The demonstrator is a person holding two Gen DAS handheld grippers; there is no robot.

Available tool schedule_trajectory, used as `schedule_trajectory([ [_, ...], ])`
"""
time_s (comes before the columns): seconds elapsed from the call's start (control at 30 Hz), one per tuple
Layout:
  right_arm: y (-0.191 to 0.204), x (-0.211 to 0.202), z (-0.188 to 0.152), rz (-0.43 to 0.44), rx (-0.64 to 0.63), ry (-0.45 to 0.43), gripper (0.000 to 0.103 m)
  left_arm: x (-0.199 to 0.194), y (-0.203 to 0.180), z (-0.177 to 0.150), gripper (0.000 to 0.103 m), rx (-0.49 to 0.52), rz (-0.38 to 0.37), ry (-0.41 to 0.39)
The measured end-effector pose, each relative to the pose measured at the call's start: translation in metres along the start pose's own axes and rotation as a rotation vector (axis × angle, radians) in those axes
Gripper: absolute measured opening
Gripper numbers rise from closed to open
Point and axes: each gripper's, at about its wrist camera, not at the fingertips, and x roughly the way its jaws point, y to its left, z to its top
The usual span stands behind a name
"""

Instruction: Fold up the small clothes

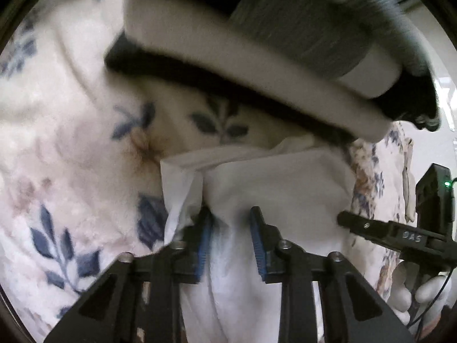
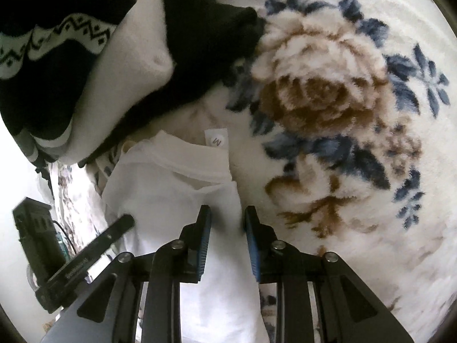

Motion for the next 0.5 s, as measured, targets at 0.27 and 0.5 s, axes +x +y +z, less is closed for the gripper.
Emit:
schedule_trajectory([
  [0.27, 0.005, 0.001, -0.001, -0.010, -0.034, -0.010, 0.026, -0.042, -0.001, 0.000, 0.002, 0.006, -0.030, -0.108],
  [0.5, 0.011, 0.001, 0.005, -0.025, -0.062, -0.001, 0.026, -0.021, 0.034, 0.007, 0.003, -0.050, 0.012, -0.037],
])
